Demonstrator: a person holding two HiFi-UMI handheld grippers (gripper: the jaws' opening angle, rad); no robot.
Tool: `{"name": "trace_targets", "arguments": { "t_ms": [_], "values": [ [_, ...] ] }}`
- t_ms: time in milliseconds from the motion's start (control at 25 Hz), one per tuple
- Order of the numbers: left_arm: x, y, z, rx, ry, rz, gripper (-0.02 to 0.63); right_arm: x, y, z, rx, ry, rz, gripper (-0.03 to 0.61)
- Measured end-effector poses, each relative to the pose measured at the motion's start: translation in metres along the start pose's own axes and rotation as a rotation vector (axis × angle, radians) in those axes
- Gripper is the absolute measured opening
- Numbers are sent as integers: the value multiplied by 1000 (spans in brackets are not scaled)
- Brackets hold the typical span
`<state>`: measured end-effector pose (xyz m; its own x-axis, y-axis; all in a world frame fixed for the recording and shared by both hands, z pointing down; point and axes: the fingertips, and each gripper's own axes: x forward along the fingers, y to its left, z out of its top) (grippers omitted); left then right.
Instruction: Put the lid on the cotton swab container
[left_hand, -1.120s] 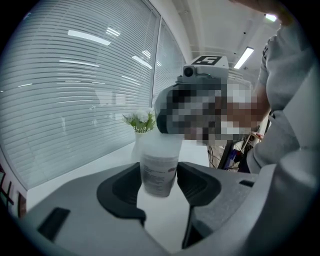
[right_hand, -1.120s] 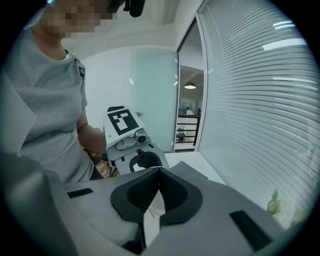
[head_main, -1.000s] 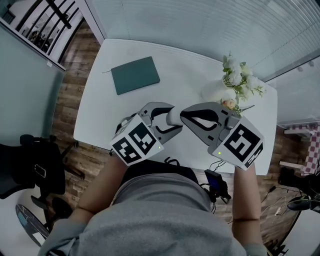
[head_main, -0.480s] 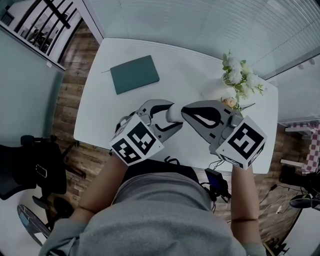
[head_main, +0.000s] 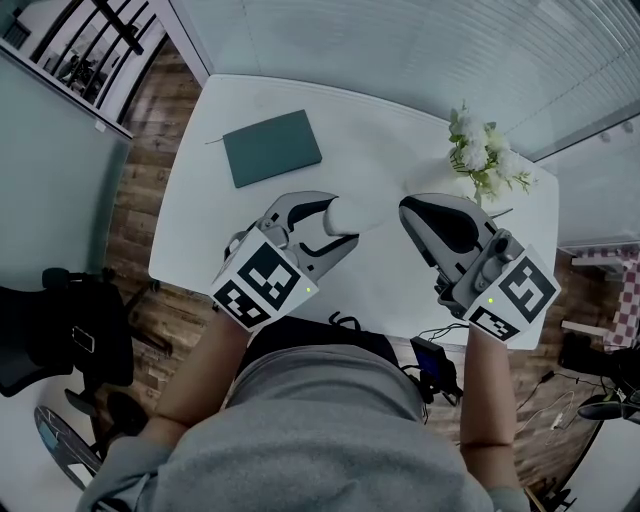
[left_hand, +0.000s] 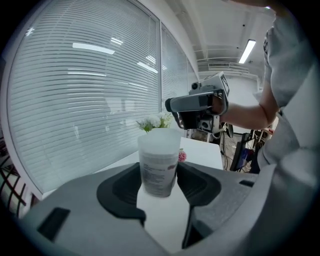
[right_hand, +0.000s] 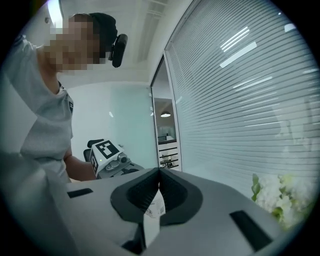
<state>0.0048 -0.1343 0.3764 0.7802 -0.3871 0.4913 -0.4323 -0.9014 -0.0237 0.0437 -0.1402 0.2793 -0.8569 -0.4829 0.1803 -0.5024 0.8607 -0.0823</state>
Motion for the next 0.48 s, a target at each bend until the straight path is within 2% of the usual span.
{"name": "trace_targets", "arguments": {
  "t_ms": [200, 480],
  "values": [
    [-7, 11, 4, -19, -35, 41, 225, -9, -4, 5, -71, -40, -54, 23],
    [-22, 31, 4, -57, -91, 135, 225, -25, -19, 5, -49, -82, -137, 23]
  ]
}}
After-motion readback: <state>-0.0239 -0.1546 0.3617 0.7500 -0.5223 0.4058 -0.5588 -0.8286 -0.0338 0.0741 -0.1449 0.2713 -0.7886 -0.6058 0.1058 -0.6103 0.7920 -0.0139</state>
